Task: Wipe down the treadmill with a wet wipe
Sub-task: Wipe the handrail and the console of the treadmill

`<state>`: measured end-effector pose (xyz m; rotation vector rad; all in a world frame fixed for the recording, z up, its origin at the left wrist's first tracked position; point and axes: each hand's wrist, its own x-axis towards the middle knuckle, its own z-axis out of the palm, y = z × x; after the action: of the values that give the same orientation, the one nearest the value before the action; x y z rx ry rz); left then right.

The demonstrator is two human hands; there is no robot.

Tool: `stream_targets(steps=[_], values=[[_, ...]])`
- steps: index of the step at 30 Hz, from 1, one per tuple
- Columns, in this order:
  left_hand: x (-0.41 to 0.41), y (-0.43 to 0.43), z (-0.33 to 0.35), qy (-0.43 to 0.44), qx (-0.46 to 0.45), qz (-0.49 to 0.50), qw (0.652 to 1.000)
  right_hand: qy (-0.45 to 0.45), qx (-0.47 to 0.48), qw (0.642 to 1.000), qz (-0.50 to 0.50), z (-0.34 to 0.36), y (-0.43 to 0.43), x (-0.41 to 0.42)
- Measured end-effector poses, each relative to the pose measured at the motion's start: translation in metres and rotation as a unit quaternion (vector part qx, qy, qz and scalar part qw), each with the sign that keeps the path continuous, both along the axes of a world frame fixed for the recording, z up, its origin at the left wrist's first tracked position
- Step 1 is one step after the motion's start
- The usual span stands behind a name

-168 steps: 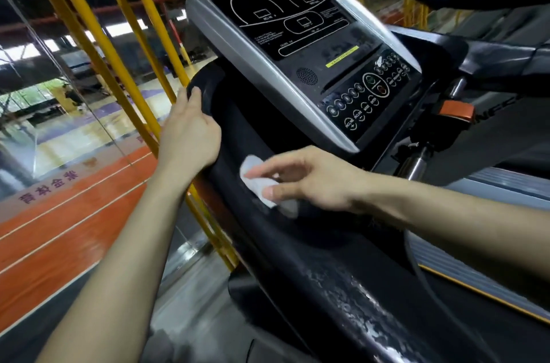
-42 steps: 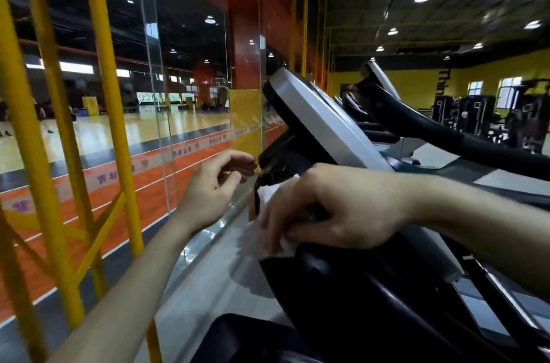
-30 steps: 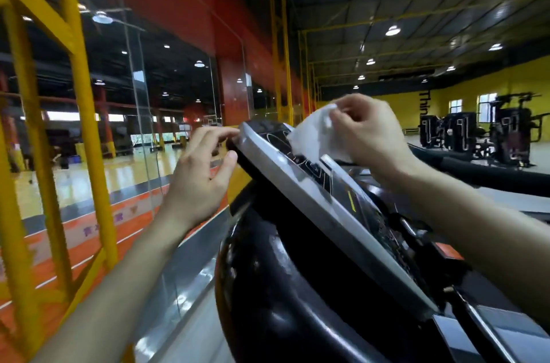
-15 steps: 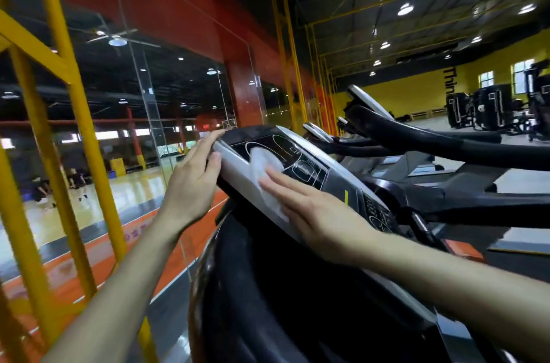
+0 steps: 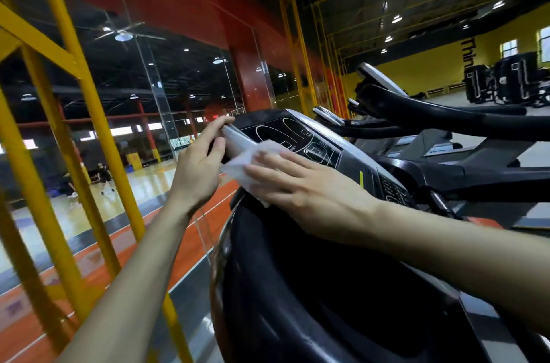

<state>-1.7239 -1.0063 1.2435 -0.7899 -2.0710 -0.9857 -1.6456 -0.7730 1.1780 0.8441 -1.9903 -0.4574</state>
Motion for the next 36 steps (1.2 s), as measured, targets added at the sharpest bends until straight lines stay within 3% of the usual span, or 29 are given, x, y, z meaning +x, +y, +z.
stream_targets(steps=[4, 9, 12, 16, 19, 21, 24, 28, 30, 32, 35, 36], values=[[0.002, 0.001, 0.002, 0.004, 0.014, 0.006, 1.0, -0.011, -0.045, 0.999, -0.001, 0.016, -0.013, -0.011], [0.0, 0.005, -0.004, 0.035, 0.006, 0.017, 0.999, -0.067, -0.082, 0.993, -0.053, -0.091, 0.07, 0.067], [0.0, 0.008, -0.006, 0.044, -0.001, 0.023, 0.999, -0.096, -0.148, 0.983, -0.049, -0.109, 0.079, 0.082], [0.005, 0.005, -0.002, 0.04, -0.015, 0.034, 0.999, -0.228, -0.324, 0.917, 0.046, -0.021, 0.022, 0.028], [0.01, 0.01, 0.001, 0.026, -0.022, 0.057, 0.998, -0.371, -0.414, 0.826, 0.088, 0.053, -0.023, -0.012], [0.014, 0.013, 0.005, 0.006, -0.01, 0.078, 0.997, -0.404, -0.45, 0.78, 0.165, 0.066, -0.037, -0.019], [0.02, 0.015, 0.009, -0.003, -0.019, 0.112, 0.994, -0.412, -0.385, 0.802, 0.196, 0.027, 0.006, -0.012], [0.024, 0.018, 0.01, -0.015, -0.029, 0.126, 0.991, -0.49, -0.407, 0.766, 0.088, -0.092, 0.088, -0.059], [0.024, 0.022, 0.011, -0.023, -0.028, 0.134, 0.99, -0.449, -0.385, 0.804, 0.056, -0.12, 0.1, -0.136], [0.027, 0.025, 0.012, -0.033, -0.02, 0.14, 0.989, -0.419, -0.376, 0.823, 0.072, -0.066, 0.064, -0.153], [0.032, 0.027, 0.016, -0.062, -0.004, 0.148, 0.987, -0.394, -0.296, 0.857, 0.15, 0.051, -0.007, -0.064], [0.035, 0.027, 0.018, -0.072, -0.004, 0.16, 0.985, -0.394, -0.293, 0.862, 0.129, 0.07, -0.021, -0.056]])
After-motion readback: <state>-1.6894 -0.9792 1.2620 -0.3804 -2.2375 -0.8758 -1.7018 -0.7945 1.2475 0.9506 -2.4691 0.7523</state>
